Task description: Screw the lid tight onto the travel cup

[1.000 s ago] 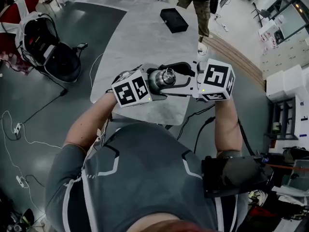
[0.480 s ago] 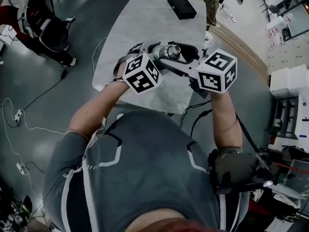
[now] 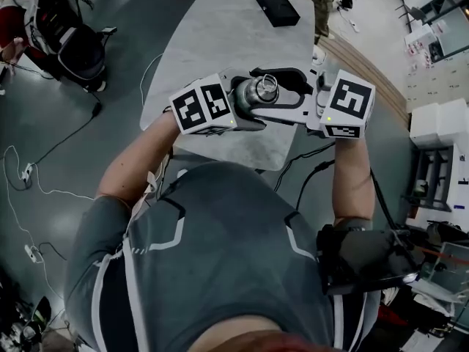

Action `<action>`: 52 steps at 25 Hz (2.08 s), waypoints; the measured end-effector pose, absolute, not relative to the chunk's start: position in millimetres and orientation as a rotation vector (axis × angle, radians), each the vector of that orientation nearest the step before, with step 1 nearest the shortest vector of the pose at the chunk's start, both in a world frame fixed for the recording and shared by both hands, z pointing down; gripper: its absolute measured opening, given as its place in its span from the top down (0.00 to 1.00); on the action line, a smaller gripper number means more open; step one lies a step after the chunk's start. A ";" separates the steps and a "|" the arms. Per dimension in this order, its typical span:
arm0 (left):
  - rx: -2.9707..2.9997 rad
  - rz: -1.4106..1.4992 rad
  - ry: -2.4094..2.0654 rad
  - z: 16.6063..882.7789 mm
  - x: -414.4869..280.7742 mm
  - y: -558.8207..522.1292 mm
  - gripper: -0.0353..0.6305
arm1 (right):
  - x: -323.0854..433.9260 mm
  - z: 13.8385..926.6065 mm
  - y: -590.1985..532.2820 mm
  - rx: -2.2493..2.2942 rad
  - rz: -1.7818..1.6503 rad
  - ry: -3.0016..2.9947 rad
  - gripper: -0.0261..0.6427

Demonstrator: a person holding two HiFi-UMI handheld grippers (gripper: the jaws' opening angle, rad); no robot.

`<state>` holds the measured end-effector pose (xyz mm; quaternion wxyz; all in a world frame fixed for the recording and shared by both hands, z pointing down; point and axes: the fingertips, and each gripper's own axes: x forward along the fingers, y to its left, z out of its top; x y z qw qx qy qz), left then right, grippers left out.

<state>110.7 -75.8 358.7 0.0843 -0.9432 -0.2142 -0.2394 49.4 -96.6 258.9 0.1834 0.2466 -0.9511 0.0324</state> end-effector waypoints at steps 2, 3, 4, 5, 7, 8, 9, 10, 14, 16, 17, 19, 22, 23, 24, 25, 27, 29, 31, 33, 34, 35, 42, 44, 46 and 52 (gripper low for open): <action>-2.805 -0.692 -0.716 353.8 108.5 -67.0 0.34 | 48.4 255.8 -88.2 0.586 0.068 -2.716 0.53; -2.805 -0.691 -0.726 353.0 108.4 -65.7 0.34 | 48.4 254.8 -87.2 0.568 0.073 -2.725 0.53; -2.808 -0.697 -0.710 353.6 109.0 -67.1 0.34 | 48.7 254.8 -88.8 0.582 0.086 -2.725 0.53; -2.811 -0.711 -0.674 355.6 109.9 -70.8 0.34 | 49.4 255.9 -92.5 0.621 0.106 -2.717 0.53; -2.830 -0.745 -0.570 361.4 111.9 -82.6 0.34 | 53.0 259.9 -103.4 0.748 0.158 -2.691 0.54; -2.849 -0.759 -0.516 363.9 113.0 -88.7 0.34 | 56.2 262.3 -109.2 0.826 0.191 -2.679 0.54; -2.874 -0.770 -0.468 365.9 114.3 -93.7 0.34 | 60.0 264.3 -114.3 0.910 0.227 -2.672 0.53; -2.899 -0.777 -0.428 367.2 115.6 -97.0 0.34 | 63.9 265.6 -118.3 0.995 0.264 -2.668 0.53; -2.946 -0.804 -0.278 369.1 122.7 -100.9 0.34 | 76.7 266.4 -123.8 1.303 0.346 -2.627 0.53; -2.949 -0.797 -0.285 366.7 124.6 -97.2 0.34 | 77.0 264.1 -120.7 1.333 0.329 -2.625 0.53; -2.961 -0.772 -0.335 362.9 123.7 -91.0 0.34 | 74.1 261.4 -115.3 1.287 0.299 -2.652 0.53; -2.992 -0.693 -0.504 350.4 115.7 -73.5 0.34 | 64.0 252.0 -99.4 1.127 0.209 -2.741 0.49; -2.975 -0.609 -0.771 331.3 90.2 -53.9 0.34 | 51.2 230.9 -84.7 0.948 0.074 -2.881 0.48; -2.953 -0.600 -0.847 325.9 81.7 -49.0 0.34 | 47.3 224.4 -81.6 0.886 0.045 -2.928 0.48; -2.926 -0.596 -0.921 320.8 74.7 -43.3 0.34 | 42.5 218.9 -76.8 0.806 0.018 -2.970 0.48; -2.898 -0.593 -0.991 316.0 69.5 -36.9 0.34 | 37.0 214.5 -70.4 0.711 -0.009 -3.004 0.48; -2.849 -0.590 -1.095 308.3 63.8 -24.9 0.34 | 27.3 209.5 -58.0 0.548 -0.058 -3.034 0.48; -2.826 -0.598 -1.128 305.2 62.3 -18.3 0.34 | 21.6 207.8 -53.3 0.474 -0.075 -3.044 0.48; -2.826 -0.619 -1.102 306.8 64.3 -18.4 0.34 | 19.2 208.6 -54.2 0.458 -0.070 -3.050 0.49; -2.849 -0.642 -1.033 310.5 69.4 -23.8 0.34 | 21.5 211.2 -57.9 0.498 -0.054 -3.049 0.55; -2.872 -0.652 -0.982 312.6 72.9 -28.1 0.34 | 24.6 213.1 -61.1 0.545 -0.039 -3.046 0.55; -2.900 -0.662 -0.915 315.0 77.0 -33.4 0.34 | 28.8 215.6 -65.4 0.610 -0.020 -3.039 0.55; -2.958 -0.842 -0.110 360.6 104.8 -111.9 0.34 | 69.2 259.4 -122.6 1.443 0.178 -2.775 0.55; -2.955 -0.855 -0.121 368.4 103.7 -113.8 0.34 | 67.2 266.8 -125.2 1.478 0.184 -2.749 0.55; -2.995 -0.803 -0.290 363.5 100.9 -98.5 0.34 | 59.3 262.7 -113.1 1.327 0.144 -2.812 0.55; -2.952 -0.624 -0.931 319.3 72.1 -42.7 0.34 | 40.9 225.4 -71.8 0.754 0.023 -3.059 0.48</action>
